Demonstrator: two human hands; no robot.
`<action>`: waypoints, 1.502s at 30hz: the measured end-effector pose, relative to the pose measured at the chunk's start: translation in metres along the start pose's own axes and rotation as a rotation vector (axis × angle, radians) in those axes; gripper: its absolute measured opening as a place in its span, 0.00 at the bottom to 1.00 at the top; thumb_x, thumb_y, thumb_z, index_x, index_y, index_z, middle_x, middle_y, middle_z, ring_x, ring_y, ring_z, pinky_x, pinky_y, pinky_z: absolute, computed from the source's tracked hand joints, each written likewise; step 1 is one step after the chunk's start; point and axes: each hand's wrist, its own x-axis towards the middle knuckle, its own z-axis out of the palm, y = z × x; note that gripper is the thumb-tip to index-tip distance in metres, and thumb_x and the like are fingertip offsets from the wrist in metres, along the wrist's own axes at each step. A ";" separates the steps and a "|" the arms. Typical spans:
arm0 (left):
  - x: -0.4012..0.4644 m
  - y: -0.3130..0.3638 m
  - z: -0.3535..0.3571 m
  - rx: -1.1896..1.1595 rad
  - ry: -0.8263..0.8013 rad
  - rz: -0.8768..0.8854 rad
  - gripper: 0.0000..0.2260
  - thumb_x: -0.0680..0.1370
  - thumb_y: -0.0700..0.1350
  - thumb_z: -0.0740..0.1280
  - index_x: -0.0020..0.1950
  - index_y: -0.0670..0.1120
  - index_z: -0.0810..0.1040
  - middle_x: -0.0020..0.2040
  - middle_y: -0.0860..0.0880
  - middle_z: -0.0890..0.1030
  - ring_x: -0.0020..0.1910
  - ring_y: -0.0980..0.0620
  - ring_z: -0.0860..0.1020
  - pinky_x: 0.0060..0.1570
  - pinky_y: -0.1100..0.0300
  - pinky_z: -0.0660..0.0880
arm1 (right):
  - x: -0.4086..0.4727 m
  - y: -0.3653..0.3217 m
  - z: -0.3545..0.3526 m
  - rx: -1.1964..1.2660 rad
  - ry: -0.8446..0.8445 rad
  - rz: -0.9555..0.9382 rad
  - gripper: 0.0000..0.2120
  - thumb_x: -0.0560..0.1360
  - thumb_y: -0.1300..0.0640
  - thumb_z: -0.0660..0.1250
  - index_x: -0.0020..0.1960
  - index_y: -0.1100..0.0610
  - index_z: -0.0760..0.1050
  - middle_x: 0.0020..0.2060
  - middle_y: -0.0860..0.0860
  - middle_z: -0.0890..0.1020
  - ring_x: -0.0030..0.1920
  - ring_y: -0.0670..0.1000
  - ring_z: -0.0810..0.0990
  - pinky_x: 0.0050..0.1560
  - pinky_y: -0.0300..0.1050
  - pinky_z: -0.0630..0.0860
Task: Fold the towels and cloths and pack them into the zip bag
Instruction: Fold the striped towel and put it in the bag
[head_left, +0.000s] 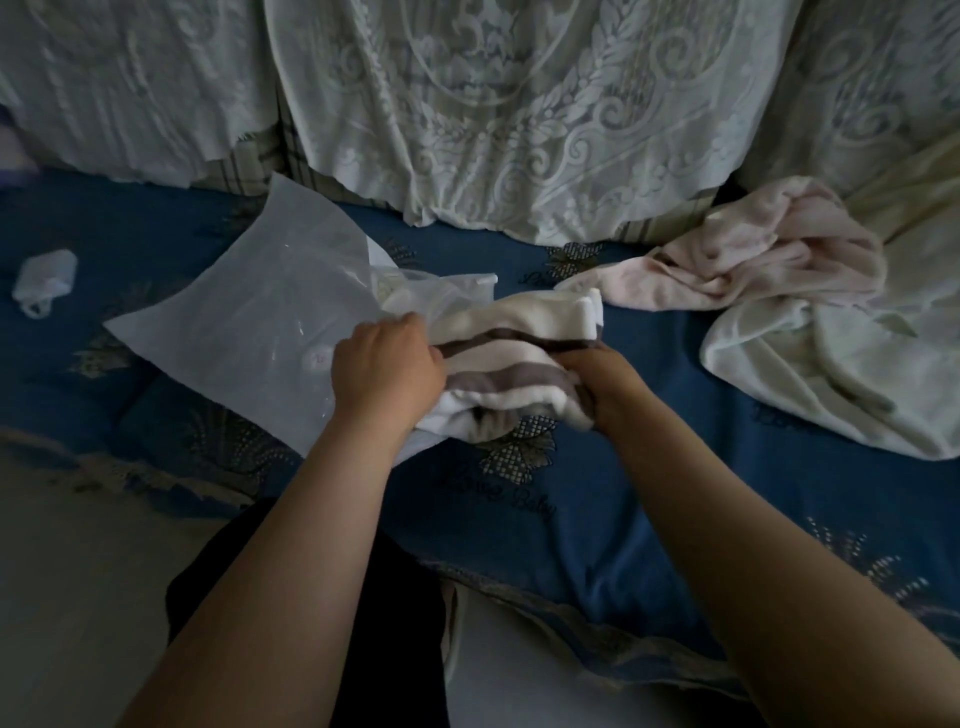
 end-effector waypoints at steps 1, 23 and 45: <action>-0.001 0.000 0.000 -0.039 -0.017 0.018 0.10 0.78 0.44 0.55 0.48 0.42 0.74 0.49 0.41 0.78 0.49 0.40 0.75 0.46 0.52 0.70 | 0.000 0.002 0.005 0.064 -0.033 0.002 0.10 0.73 0.74 0.61 0.51 0.65 0.75 0.37 0.60 0.80 0.33 0.54 0.80 0.34 0.45 0.79; -0.009 0.007 0.007 -0.455 -0.243 0.038 0.07 0.79 0.49 0.60 0.45 0.51 0.76 0.64 0.50 0.66 0.62 0.47 0.69 0.62 0.55 0.67 | -0.003 0.033 0.029 -0.259 -0.266 0.246 0.15 0.76 0.66 0.62 0.61 0.67 0.73 0.47 0.59 0.80 0.43 0.55 0.80 0.40 0.46 0.79; -0.005 0.008 0.009 -0.618 -0.229 0.037 0.07 0.78 0.47 0.66 0.45 0.46 0.80 0.72 0.50 0.66 0.67 0.55 0.70 0.56 0.64 0.60 | -0.003 0.032 0.056 -0.521 -0.339 0.312 0.03 0.73 0.63 0.68 0.42 0.61 0.77 0.29 0.51 0.81 0.28 0.45 0.79 0.29 0.36 0.76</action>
